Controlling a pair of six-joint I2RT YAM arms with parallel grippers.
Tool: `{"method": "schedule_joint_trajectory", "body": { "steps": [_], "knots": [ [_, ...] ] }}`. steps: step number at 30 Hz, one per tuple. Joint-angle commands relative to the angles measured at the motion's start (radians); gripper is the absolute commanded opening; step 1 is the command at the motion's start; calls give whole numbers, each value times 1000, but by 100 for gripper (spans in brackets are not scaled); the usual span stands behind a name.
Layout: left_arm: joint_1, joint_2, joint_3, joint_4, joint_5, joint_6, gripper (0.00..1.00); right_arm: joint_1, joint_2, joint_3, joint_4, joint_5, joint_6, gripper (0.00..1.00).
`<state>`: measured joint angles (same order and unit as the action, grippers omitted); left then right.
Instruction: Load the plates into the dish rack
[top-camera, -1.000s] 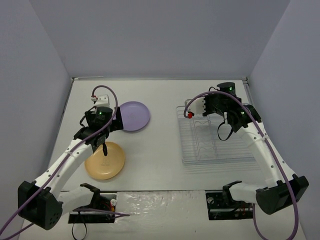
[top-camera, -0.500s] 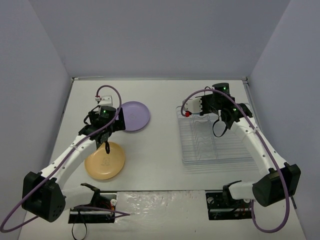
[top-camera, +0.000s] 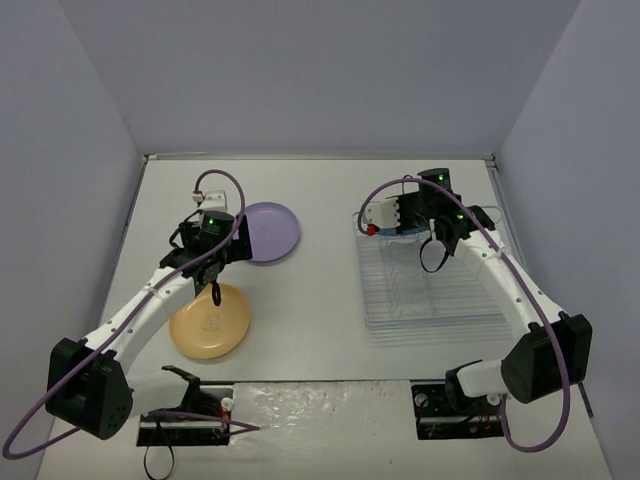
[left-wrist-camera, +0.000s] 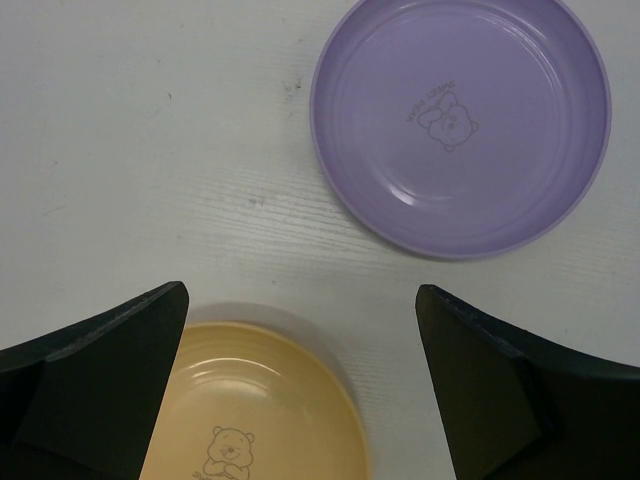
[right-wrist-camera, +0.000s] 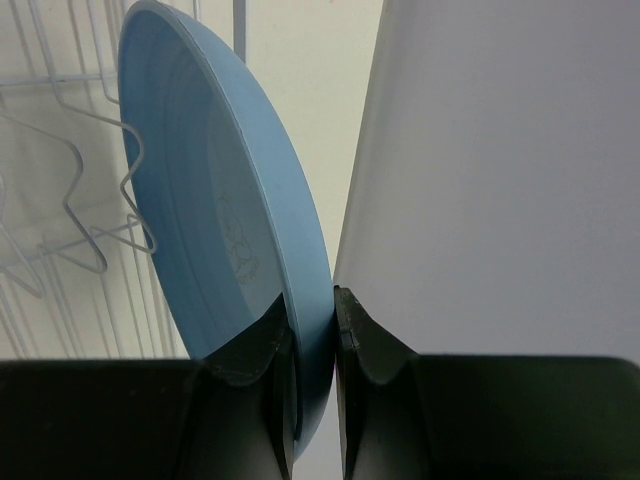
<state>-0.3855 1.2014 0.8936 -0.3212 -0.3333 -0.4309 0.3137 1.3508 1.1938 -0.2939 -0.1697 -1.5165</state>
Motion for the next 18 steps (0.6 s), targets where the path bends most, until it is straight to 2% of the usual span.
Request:
{"method": "schedule_joint_trajectory", "body": {
  "steps": [1, 7, 11, 15, 18],
  "knots": [
    [5, 0, 67, 45, 0, 1, 97, -7, 26, 3, 112, -38, -4, 0],
    [5, 1, 73, 42, -3, 4, 97, -9, 64, 3, 116, -53, 6, 0],
    [5, 17, 79, 47, 0, 7, 97, -16, 81, -3, 132, -55, 12, 14],
    [5, 46, 96, 40, 13, 4, 97, -22, 106, 0, 139, -65, 20, 19],
    [5, 56, 101, 40, 12, 4, 97, -23, 111, 6, 138, -63, 25, 35]
  ]
}}
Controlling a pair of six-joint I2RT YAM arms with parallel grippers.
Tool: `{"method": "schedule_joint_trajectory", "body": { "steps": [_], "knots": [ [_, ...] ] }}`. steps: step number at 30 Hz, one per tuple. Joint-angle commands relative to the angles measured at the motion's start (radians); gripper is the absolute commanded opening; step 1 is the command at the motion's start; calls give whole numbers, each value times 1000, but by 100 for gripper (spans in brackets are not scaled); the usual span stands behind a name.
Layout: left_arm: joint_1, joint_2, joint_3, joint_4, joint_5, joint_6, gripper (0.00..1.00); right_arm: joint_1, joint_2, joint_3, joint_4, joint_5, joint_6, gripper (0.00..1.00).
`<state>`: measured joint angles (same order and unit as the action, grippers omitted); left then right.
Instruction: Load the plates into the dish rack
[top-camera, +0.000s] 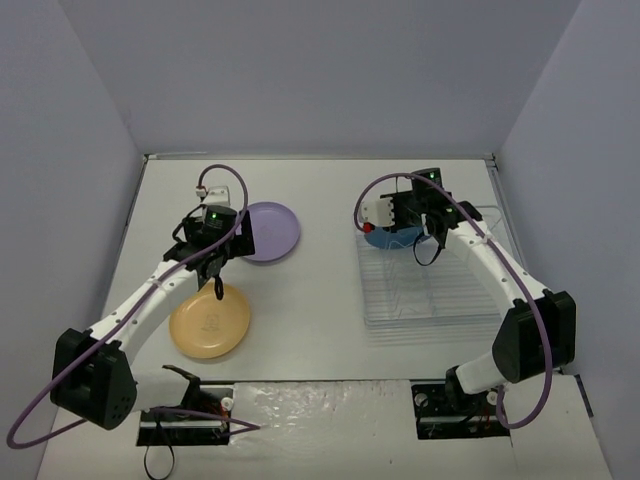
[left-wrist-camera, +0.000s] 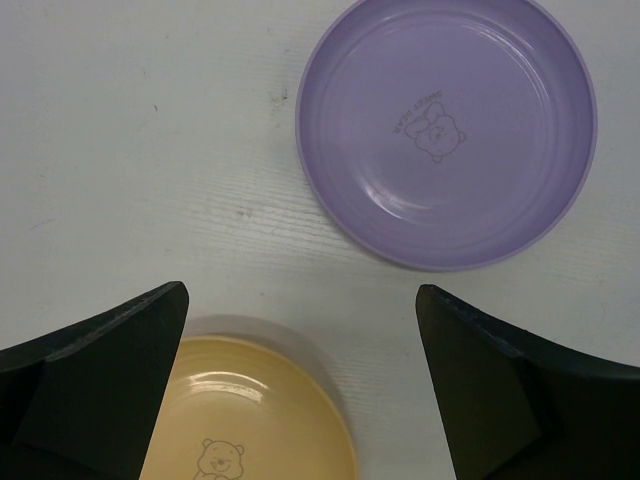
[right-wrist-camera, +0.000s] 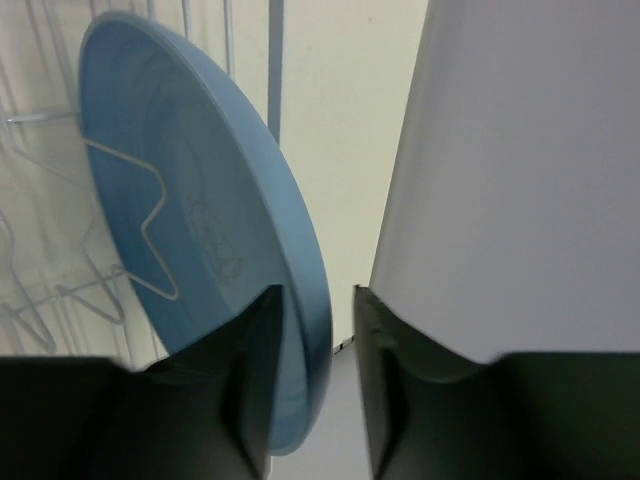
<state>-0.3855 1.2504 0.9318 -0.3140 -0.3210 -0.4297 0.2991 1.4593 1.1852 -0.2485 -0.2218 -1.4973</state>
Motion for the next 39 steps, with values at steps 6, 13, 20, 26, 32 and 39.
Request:
{"method": "schedule_joint_trajectory", "body": {
  "steps": [6, 13, 20, 26, 32, 39],
  "knots": [
    [5, 23, 70, 27, 0, -7, 97, -8, -22, 51, 29, -32, 29, 80],
    [30, 24, 73, 17, 5, -28, 97, -5, -129, 110, -29, -180, 54, 96],
    [134, 64, 82, 13, 63, -60, 97, -1, -259, 117, 69, -409, 244, 100],
    [186, 229, 155, 39, 126, -73, 97, 42, -319, 33, 622, -382, 902, 100],
    [201, 424, 283, 76, 224, -78, 96, 170, -282, 47, 704, 70, 1374, 100],
    [209, 543, 356, 35, 207, -92, 71, 198, -339, -2, 525, 399, 1833, 100]
  ]
}}
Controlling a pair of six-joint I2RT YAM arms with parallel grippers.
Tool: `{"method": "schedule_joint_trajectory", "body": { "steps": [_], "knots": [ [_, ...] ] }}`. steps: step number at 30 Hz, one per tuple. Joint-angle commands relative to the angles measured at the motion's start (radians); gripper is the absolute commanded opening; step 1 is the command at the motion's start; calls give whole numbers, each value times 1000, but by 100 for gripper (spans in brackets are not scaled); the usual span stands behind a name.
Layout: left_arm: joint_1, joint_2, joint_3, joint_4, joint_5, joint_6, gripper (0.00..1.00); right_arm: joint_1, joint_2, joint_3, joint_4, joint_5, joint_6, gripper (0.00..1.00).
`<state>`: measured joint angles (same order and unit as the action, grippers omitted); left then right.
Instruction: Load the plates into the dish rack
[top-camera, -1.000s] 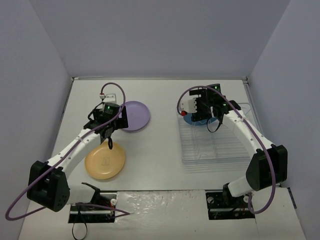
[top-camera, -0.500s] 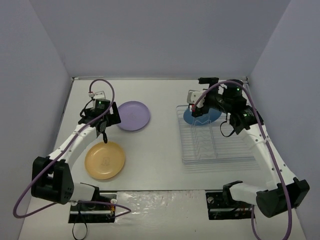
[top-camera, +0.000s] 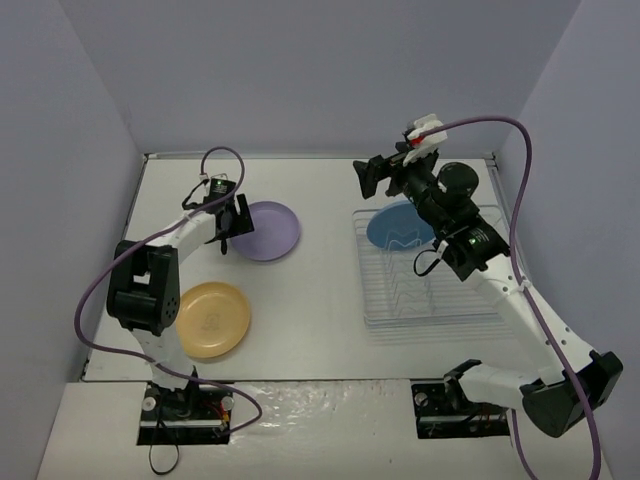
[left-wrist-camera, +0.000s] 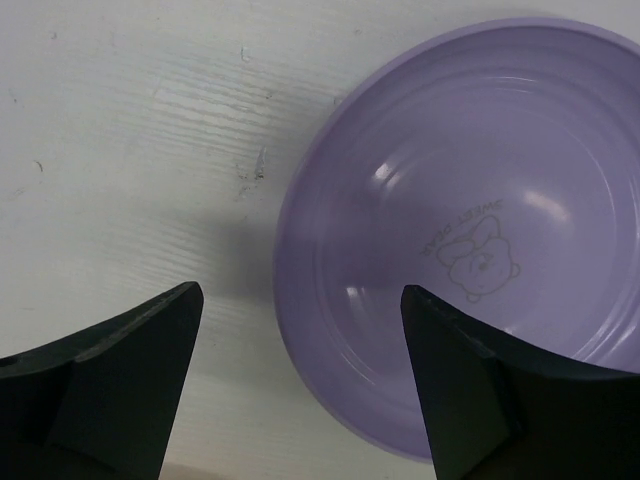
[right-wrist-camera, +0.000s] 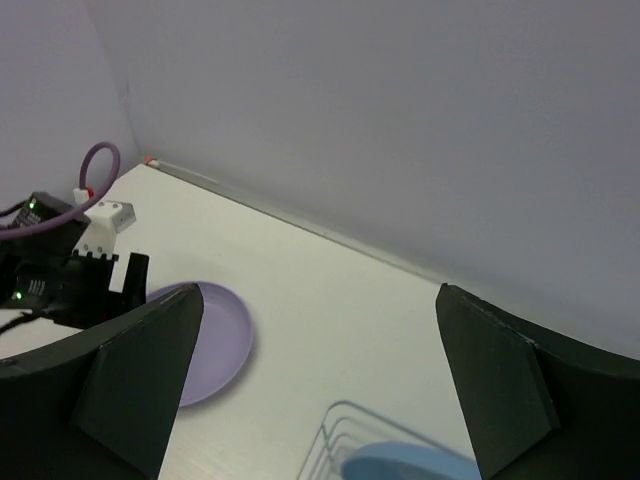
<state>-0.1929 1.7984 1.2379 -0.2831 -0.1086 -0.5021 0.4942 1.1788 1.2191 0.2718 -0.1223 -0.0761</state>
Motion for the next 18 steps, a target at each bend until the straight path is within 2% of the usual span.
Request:
{"method": "schedule_joint_trajectory", "body": {
  "steps": [1, 7, 11, 16, 18],
  "knots": [
    [18, 6, 51, -3, -11, -25, 68, 4, -80, -70, -19, 338, 491, 100],
    [24, 30, 8, 17, -13, -38, 53, 32, -132, -170, -123, 375, 636, 100],
    [27, 39, -22, 51, 4, -44, 34, 49, -144, -230, -153, 400, 683, 100],
    [33, 39, -45, 104, 52, -30, 1, 62, -151, -274, -151, 391, 683, 100],
    [33, 10, -52, 136, 57, 8, 0, 67, -138, -278, -155, 372, 663, 100]
  ]
}}
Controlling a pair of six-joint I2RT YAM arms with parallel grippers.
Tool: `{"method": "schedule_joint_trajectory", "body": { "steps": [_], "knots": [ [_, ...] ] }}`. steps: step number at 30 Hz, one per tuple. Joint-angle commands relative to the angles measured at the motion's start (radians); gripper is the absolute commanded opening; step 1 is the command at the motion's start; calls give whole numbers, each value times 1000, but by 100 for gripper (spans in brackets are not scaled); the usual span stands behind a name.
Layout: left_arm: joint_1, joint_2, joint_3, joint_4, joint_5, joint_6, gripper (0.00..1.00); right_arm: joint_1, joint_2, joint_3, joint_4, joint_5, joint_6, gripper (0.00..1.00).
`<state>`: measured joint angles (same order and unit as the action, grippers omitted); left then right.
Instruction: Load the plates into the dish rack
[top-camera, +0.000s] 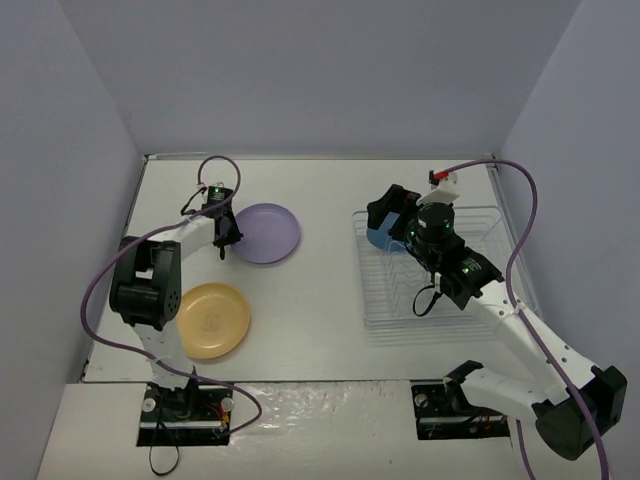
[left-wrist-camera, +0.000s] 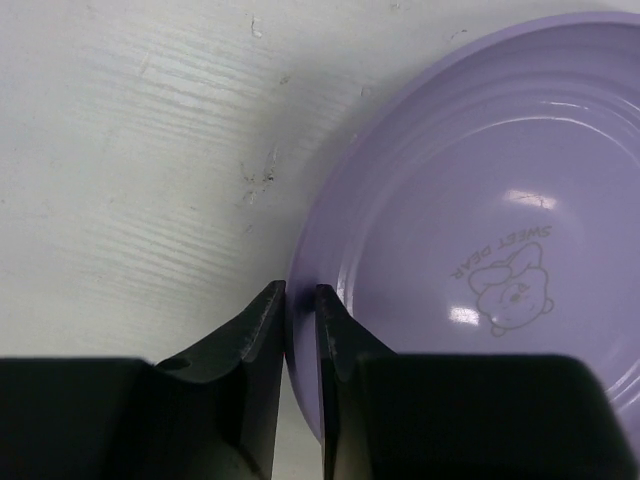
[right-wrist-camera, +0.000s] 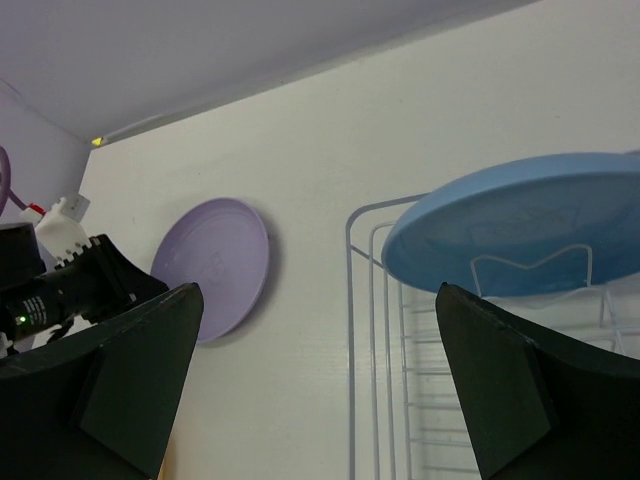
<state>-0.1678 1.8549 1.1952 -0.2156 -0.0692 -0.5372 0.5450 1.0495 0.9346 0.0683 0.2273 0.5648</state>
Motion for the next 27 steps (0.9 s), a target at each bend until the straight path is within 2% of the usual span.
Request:
{"method": "schedule_joint_trajectory", "body": {
  "steps": [1, 5, 7, 9, 14, 19, 25, 27],
  "knots": [
    [8, -74, -11, 76, 16, 54, 0, 24, 0, 7, 56, -1, -2, 100],
    [7, -230, -100, 198, 99, 83, 0, 104, 57, 23, 73, -78, -139, 100],
    [5, -349, -190, 307, 177, 88, 0, 145, 101, 45, 64, -81, -216, 100],
    [-5, -457, -244, 336, 183, 88, 0, 206, 133, 58, 65, -53, -250, 100],
    [-66, -696, -366, 340, 165, 104, 0, 271, 200, 52, 122, -56, -304, 100],
    [-132, -897, -469, 319, 150, 105, 0, 282, 239, 17, 213, -169, -319, 100],
    [-183, -1006, -505, 299, 155, 112, 0, 286, 236, -27, 311, -218, -281, 99],
    [-188, -1022, -507, 295, 167, 101, 0, 285, 235, -41, 338, -232, -276, 93]
  ]
}}
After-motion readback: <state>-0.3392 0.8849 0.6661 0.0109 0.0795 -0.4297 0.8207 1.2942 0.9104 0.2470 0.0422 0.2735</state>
